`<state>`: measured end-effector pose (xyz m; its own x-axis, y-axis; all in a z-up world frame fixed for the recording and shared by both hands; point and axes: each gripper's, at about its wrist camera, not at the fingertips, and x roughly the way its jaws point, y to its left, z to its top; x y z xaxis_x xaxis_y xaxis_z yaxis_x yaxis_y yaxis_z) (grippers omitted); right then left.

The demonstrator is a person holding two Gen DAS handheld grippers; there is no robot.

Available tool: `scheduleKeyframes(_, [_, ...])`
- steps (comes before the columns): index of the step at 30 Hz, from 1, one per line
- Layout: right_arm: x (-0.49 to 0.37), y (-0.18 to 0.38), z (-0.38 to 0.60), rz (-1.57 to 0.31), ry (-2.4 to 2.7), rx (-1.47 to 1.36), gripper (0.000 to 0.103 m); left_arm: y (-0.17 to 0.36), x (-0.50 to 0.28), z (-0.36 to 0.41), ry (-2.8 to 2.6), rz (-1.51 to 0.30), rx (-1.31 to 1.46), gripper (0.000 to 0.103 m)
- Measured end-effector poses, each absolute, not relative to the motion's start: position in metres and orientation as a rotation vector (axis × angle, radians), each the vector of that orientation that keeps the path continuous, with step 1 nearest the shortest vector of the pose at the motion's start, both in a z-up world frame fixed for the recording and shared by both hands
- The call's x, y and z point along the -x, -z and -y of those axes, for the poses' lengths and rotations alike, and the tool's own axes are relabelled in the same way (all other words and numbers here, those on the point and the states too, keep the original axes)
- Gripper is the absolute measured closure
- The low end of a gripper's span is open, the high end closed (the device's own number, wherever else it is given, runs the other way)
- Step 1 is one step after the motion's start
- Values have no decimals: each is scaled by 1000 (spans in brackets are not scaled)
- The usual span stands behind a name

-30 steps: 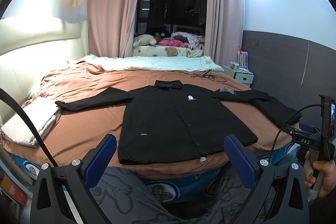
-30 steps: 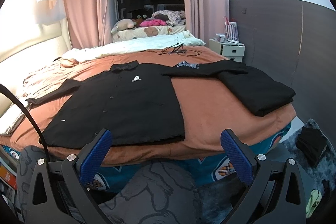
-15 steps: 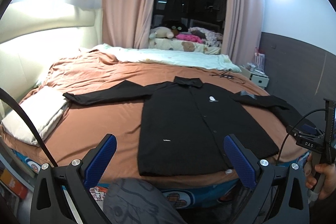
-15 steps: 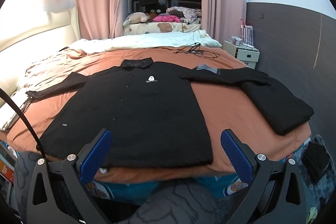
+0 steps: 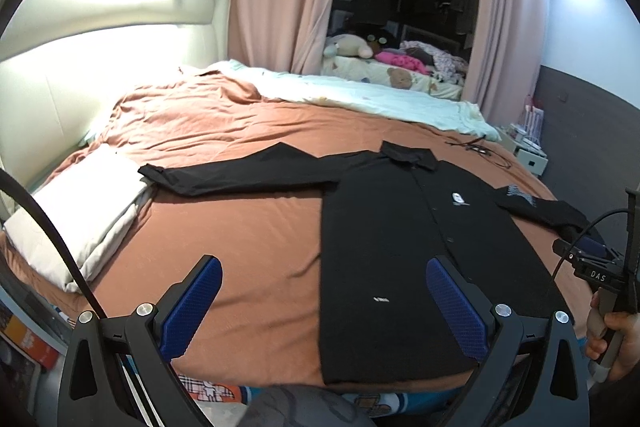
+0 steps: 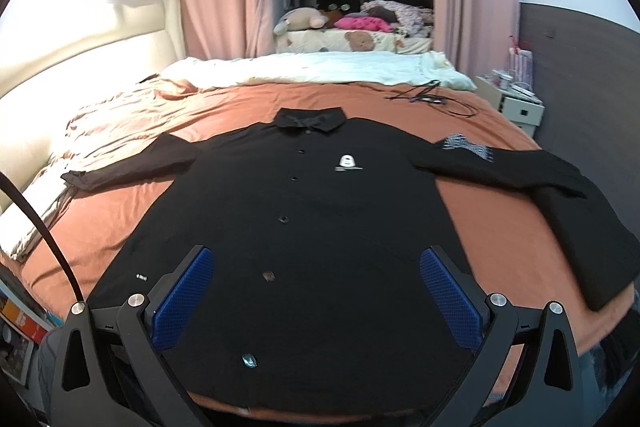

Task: Fold large clothes

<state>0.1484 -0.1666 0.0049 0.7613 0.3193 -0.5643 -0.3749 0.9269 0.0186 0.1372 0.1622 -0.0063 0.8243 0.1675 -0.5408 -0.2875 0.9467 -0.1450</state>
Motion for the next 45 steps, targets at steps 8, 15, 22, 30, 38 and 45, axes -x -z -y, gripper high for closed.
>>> scheduleKeyframes(8, [-213, -10, 132, -646, -438, 138, 0, 18, -177, -226, -312, -589, 310, 5])
scheduleKeyframes(15, [-269, -16, 104, -682, -493, 143, 0, 37, -215, -295, -380, -641, 406, 9])
scheduleKeyframes(22, [-312, -16, 78, -695, -526, 140, 2, 61, -246, -365, -445, -670, 524, 9])
scheduleKeyframes(30, [-358, 1, 41, -756, -551, 173, 5, 104, -290, -433, -526, -725, 641, 9])
scheduleKeyframes(38, [-409, 15, -14, -807, -549, 175, 5, 151, -338, -477, -617, -815, 682, 29])
scheduleKeyframes(45, [-457, 49, -57, -948, -621, 125, 57, 170, -355, -497, -644, -842, 734, 77])
